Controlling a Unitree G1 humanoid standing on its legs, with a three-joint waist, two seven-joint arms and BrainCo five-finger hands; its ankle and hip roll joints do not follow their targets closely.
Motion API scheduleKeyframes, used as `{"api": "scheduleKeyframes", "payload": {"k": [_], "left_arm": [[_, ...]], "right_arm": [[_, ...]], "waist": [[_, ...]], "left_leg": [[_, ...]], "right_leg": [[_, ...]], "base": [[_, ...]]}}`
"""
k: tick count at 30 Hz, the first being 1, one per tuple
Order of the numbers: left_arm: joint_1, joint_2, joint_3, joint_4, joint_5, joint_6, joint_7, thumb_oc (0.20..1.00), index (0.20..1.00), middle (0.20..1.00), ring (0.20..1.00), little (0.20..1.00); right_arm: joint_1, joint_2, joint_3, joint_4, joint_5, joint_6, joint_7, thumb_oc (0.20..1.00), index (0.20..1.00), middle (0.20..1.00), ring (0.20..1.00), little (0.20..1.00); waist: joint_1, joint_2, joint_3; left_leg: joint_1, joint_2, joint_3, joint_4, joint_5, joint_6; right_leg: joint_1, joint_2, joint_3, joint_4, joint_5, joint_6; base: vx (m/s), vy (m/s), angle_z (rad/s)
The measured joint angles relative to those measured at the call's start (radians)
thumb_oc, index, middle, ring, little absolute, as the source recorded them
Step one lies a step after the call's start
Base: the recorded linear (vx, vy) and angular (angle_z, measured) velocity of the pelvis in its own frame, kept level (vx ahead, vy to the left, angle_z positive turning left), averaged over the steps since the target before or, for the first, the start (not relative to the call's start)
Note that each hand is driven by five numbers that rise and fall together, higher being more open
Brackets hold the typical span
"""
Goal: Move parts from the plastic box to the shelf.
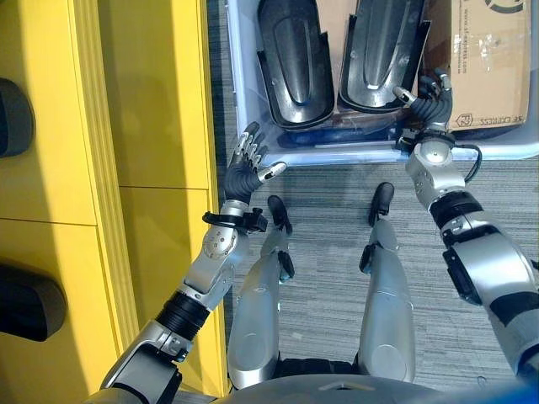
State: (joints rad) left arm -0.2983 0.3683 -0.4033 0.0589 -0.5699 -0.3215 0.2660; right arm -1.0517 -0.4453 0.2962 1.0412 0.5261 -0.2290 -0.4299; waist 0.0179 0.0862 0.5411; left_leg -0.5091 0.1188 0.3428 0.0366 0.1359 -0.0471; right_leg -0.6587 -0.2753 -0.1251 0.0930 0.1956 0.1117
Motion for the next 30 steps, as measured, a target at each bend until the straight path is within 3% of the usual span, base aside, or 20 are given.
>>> {"api": "scheduleKeyframes", "payload": {"k": [9,20,23,30], "left_arm": [[-0.011,0.000,0.001,-0.001,0.000,-0.002,-0.001,1.000,1.000,1.000,1.000,1.000],[-0.015,0.000,0.015,-0.002,-0.001,-0.002,-0.006,1.000,1.000,1.000,1.000,1.000],[-0.015,0.003,0.023,-0.002,-0.002,-0.002,-0.004,1.000,1.000,1.000,1.000,1.000],[-0.003,0.000,0.031,-0.001,-0.001,0.002,0.005,1.000,1.000,1.000,1.000,1.000]], "right_arm": [[-0.066,-0.089,0.068,-0.002,-0.039,0.026,0.035,1.000,1.000,1.000,1.000,1.000],[-0.084,-0.114,0.096,-0.005,-0.039,0.041,0.053,1.000,1.000,1.000,1.000,1.000],[-0.032,-0.067,0.051,-0.048,-0.037,0.039,0.035,1.000,1.000,1.000,1.000,1.000],[0.074,0.055,-0.080,-0.184,0.029,-0.044,0.016,1.000,1.000,1.000,1.000,1.000]], "waist": [[0.002,-0.001,0.000],[-0.004,-0.018,0.007],[-0.012,-0.046,0.007],[-0.028,-0.059,0.005]], "left_leg": [[-0.025,-0.001,0.000,0.001,0.011,0.001],[-0.025,0.002,0.000,0.004,0.011,0.001],[-0.021,0.003,0.000,0.005,0.011,0.001],[0.003,0.004,0.001,0.004,0.011,0.001]], "right_leg": [[-0.019,0.010,0.005,-0.021,0.023,-0.007],[-0.019,0.018,0.009,-0.021,0.034,-0.012],[-0.012,0.019,0.010,-0.021,0.035,-0.014],[0.007,0.021,0.014,-0.021,0.034,-0.014]], "base": [[0.00,0.002,-0.01],[0.00,0.000,0.00],[0.00,0.000,0.00],[0.00,0.000,0.00]]}}
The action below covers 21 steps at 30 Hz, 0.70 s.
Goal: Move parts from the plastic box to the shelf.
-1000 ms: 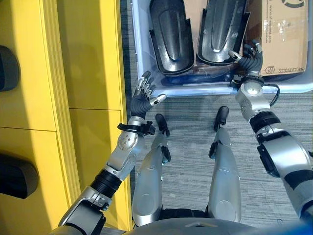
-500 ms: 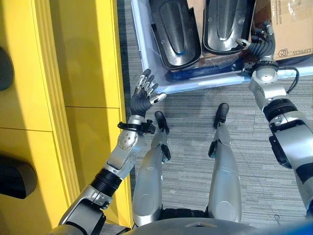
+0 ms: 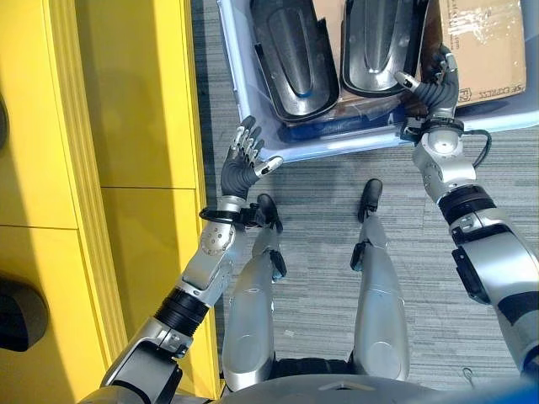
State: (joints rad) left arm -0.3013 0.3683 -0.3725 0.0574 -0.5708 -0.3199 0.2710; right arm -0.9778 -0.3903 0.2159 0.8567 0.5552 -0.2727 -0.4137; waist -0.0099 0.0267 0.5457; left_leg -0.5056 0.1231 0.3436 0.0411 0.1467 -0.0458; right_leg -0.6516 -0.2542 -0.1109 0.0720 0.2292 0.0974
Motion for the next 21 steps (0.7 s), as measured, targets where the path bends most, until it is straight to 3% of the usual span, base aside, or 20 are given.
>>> {"api": "scheduleKeyframes", "payload": {"k": [10,21], "left_arm": [[-0.001,-0.007,-0.010,0.000,0.000,0.001,0.019,1.000,1.000,1.000,1.000,1.000],[-0.015,-0.010,-0.033,0.003,0.000,0.002,0.022,1.000,1.000,1.000,1.000,1.000]], "right_arm": [[0.010,0.080,-0.007,0.004,0.133,-0.056,-0.021,1.000,1.000,1.000,1.000,1.000],[0.030,0.112,-0.002,-0.009,0.169,-0.073,-0.019,1.000,1.000,1.000,1.000,1.000]], "waist": [[0.002,-0.003,-0.002],[0.006,0.000,-0.005]], "left_leg": [[0.001,0.000,0.001,0.000,0.000,0.000],[0.011,-0.001,0.005,0.001,0.000,0.000]], "right_leg": [[0.000,0.000,0.001,-0.002,0.000,0.000],[0.005,0.001,0.008,0.000,0.001,-0.001]], "base": [[0.00,0.000,0.00],[0.00,0.000,0.00]]}}
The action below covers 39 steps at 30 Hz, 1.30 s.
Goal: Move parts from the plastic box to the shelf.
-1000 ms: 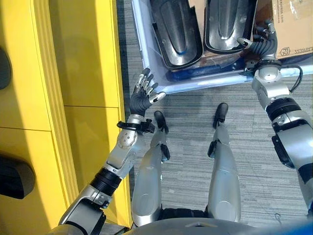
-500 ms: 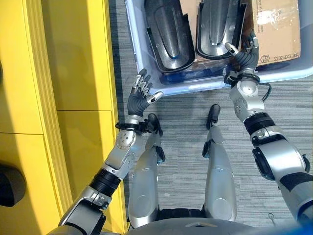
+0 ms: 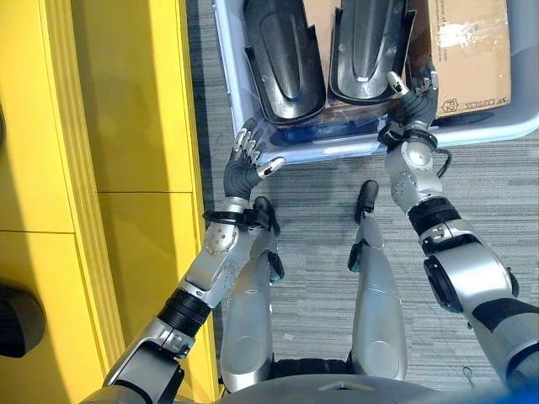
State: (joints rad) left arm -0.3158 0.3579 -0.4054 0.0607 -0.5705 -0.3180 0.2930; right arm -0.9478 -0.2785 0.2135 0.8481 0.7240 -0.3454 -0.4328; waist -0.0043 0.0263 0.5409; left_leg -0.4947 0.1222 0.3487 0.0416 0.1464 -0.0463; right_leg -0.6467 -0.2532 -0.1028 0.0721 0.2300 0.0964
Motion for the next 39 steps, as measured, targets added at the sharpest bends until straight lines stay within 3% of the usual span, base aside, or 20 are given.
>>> {"api": "scheduleKeyframes", "payload": {"k": [17,25,27,33,36,39], "left_arm": [[0.001,-0.025,-0.009,0.001,0.000,0.001,0.035,1.000,1.000,1.000,1.000,1.000],[0.005,-0.038,-0.026,0.016,0.000,0.001,0.041,1.000,1.000,1.000,1.000,1.000],[0.006,-0.039,-0.024,0.023,0.000,0.001,0.046,1.000,1.000,1.000,1.000,1.000],[0.004,-0.040,-0.020,0.023,0.004,0.000,0.067,1.000,1.000,1.000,1.000,1.000],[0.005,-0.041,-0.004,0.021,0.016,0.000,0.086,1.000,1.000,1.000,1.000,1.000],[0.012,-0.039,0.009,0.020,0.043,0.001,0.090,1.000,1.000,1.000,1.000,1.000]], "right_arm": [[0.053,0.043,-0.001,-0.008,0.114,-0.055,0.033,1.000,1.000,1.000,1.000,1.000],[0.104,0.070,0.008,-0.012,0.128,-0.057,0.038,1.000,1.000,1.000,1.000,1.000],[0.146,0.064,0.033,-0.100,0.118,-0.055,0.030,1.000,1.000,1.000,1.000,1.000],[0.277,0.043,0.085,-0.370,-0.046,-0.027,-0.039,1.000,1.000,1.000,1.000,1.000],[0.410,0.013,0.076,-0.604,-0.214,-0.019,-0.100,1.000,1.000,1.000,1.000,1.000],[0.443,-0.014,0.062,-0.683,-0.325,-0.008,-0.134,1.000,1.000,1.000,1.000,1.000]], "waist": [[-0.001,0.009,-0.013],[-0.004,0.029,-0.055],[-0.004,0.029,-0.055],[-0.005,0.028,-0.054],[-0.019,0.020,-0.050],[-0.043,0.003,-0.040]], "left_leg": [[0.005,0.000,0.001,0.002,0.000,0.000],[0.005,-0.001,0.000,-0.001,-0.002,-0.002],[0.004,0.000,0.001,-0.001,-0.002,-0.002],[-0.012,0.000,0.000,-0.001,-0.002,-0.003],[-0.012,0.000,0.000,-0.004,-0.004,-0.003],[-0.012,0.001,0.001,-0.003,-0.004,-0.003]], "right_leg": [[0.005,0.000,0.002,0.000,-0.001,-0.001],[0.004,0.000,0.002,0.000,-0.006,-0.001],[0.002,0.000,0.002,0.000,-0.006,-0.002],[-0.012,0.001,0.002,-0.002,-0.006,-0.001],[-0.014,0.001,0.001,-0.003,-0.007,0.000],[-0.014,0.003,0.002,-0.003,-0.008,0.000]], "base": [[0.00,0.000,0.00],[0.00,0.000,0.00],[0.00,0.000,0.00],[0.00,0.000,0.00],[0.00,0.000,0.00],[0.00,0.000,0.00]]}}
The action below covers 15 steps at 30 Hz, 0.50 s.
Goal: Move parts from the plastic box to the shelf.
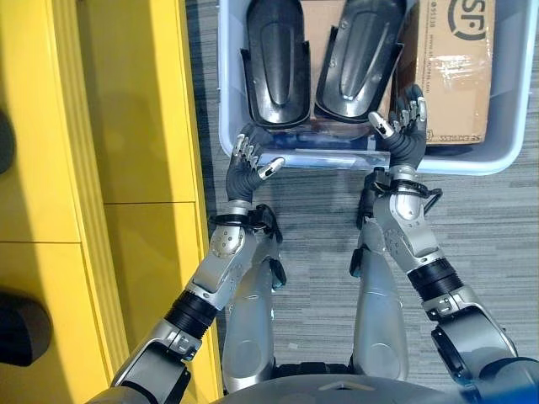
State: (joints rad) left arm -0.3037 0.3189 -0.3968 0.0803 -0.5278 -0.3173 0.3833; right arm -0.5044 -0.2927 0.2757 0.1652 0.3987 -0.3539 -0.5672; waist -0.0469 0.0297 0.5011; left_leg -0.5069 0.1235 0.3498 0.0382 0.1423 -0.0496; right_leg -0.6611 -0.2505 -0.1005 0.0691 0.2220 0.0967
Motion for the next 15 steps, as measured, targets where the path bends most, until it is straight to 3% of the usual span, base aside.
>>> {"api": "scheduleKeyframes", "payload": {"k": [8,15], "left_arm": [[0.021,0.006,0.019,-0.019,0.048,0.000,0.015,1.000,1.000,1.000,1.000,1.000],[0.026,0.006,0.028,-0.021,0.048,0.000,0.014,1.000,1.000,1.000,1.000,1.000]], "right_arm": [[0.018,-0.043,-0.052,-0.156,-0.236,0.039,-0.076,1.000,1.000,1.000,1.000,1.000],[0.021,-0.039,-0.046,-0.182,-0.266,0.042,-0.078,1.000,1.000,1.000,1.000,1.000]], "waist": [[-0.014,-0.013,0.011],[-0.013,-0.013,0.013]], "left_leg": [[0.000,0.002,0.002,-0.001,-0.003,-0.001],[0.001,0.003,0.002,0.000,-0.004,-0.001]], "right_leg": [[0.000,0.002,0.001,-0.004,0.000,0.000],[0.000,0.004,0.002,-0.003,0.000,0.001]], "base": [[0.00,0.000,0.00],[0.00,0.000,0.00]]}}
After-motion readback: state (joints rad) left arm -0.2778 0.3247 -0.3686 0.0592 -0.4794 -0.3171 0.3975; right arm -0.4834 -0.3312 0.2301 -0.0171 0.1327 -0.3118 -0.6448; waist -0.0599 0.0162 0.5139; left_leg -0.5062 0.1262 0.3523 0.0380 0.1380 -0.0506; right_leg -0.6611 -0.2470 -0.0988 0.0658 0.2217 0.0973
